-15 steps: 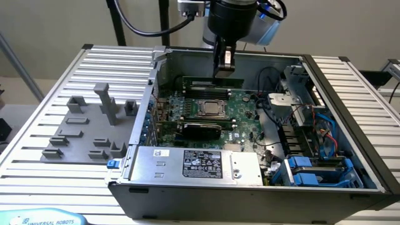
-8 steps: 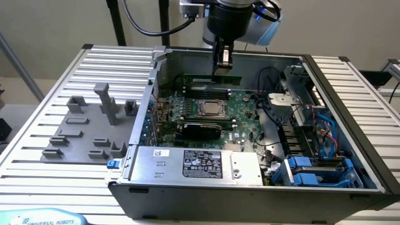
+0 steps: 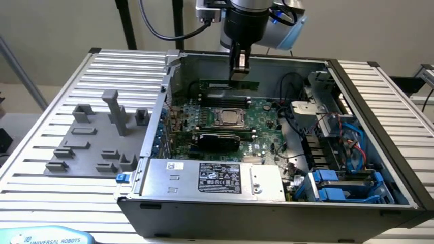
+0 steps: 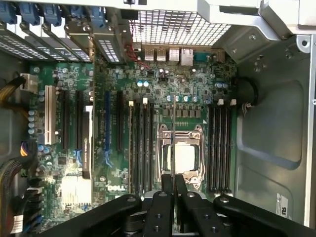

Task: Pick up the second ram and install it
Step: 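Pick up the second ram and move it above second insertion slot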

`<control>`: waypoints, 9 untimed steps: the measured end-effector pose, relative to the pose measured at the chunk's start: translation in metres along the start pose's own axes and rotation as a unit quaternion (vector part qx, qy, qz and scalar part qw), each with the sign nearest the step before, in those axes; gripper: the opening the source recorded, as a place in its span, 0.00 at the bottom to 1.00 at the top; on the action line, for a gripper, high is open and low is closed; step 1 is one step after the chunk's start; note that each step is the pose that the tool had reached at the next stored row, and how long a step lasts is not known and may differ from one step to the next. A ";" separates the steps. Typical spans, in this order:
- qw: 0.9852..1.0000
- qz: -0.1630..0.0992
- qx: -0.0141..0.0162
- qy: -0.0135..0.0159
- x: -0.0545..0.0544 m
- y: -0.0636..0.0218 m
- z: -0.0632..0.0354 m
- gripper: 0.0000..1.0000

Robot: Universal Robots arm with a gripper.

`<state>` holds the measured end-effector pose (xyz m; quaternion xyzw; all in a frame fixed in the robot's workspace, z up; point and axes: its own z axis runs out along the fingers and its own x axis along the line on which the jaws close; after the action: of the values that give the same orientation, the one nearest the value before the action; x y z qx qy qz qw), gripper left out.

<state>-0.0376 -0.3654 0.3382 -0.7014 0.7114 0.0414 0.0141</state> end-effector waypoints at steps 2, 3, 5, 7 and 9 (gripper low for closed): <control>1.000 0.006 0.000 0.000 -0.001 0.0005 0.0037 0.13; 1.000 0.007 0.000 0.000 -0.001 0.0004 0.0054 0.13; 1.000 0.009 0.000 0.000 0.000 0.0004 0.0082 0.13; 1.000 0.009 -0.001 0.001 0.000 0.0003 0.0106 0.13; 1.000 0.009 -0.004 0.001 0.000 0.0003 0.0116 0.13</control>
<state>-0.0384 -0.3650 0.3266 -0.6948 0.7178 0.0440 0.0101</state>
